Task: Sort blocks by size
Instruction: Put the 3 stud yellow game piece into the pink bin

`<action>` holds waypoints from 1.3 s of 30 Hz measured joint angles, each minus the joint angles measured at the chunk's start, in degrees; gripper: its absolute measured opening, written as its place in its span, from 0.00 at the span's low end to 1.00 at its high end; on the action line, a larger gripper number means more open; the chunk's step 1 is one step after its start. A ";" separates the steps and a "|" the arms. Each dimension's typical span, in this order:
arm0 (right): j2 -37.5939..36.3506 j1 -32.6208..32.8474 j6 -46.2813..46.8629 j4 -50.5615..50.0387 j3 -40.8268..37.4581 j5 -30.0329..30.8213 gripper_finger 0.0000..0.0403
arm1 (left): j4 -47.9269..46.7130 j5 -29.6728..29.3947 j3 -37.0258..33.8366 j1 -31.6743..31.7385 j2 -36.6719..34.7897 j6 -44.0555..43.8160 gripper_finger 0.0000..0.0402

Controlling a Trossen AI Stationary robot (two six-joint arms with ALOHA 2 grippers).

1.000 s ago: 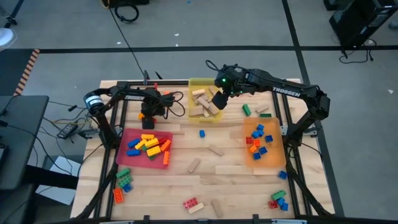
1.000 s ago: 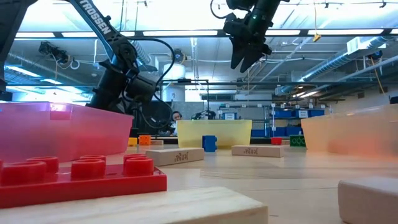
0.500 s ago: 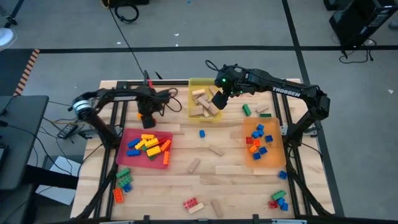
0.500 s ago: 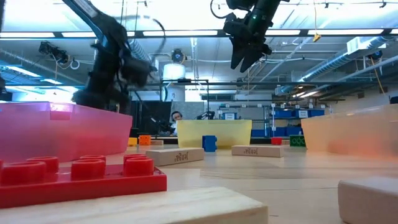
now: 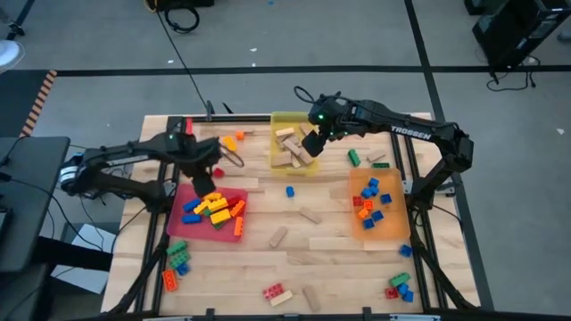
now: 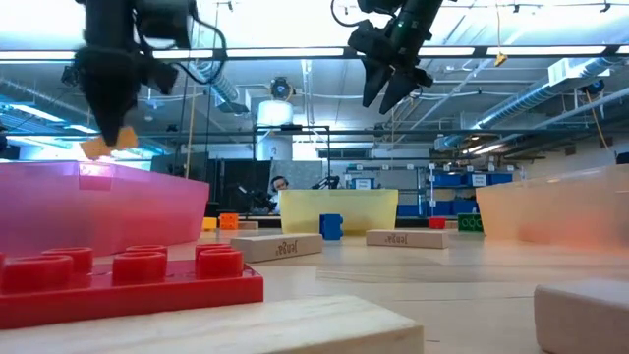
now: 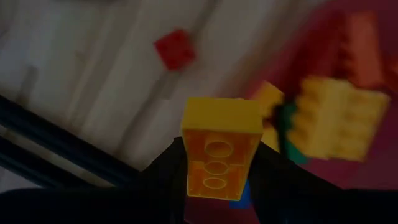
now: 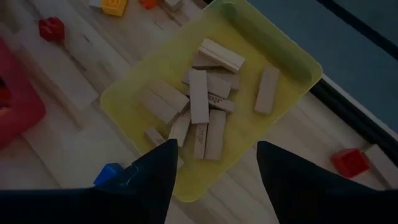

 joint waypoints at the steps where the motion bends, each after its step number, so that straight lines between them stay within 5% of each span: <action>1: 0.00 0.20 0.37 -0.01 0.00 0.00 0.58 | -0.46 0.28 0.00 -2.19 -0.34 -0.86 0.34; 20: -0.02 7.41 9.19 -0.63 0.02 -0.28 0.57 | 2.96 0.55 -0.19 -34.36 1.30 -21.05 0.38; 30: -0.02 11.90 11.99 -2.72 0.02 -0.28 0.55 | 9.47 1.97 -10.85 -39.28 1.32 -27.40 0.39; 39: -0.04 17.03 13.66 -6.42 0.02 0.39 0.55 | 11.26 5.40 -13.20 -39.30 1.32 -28.85 0.43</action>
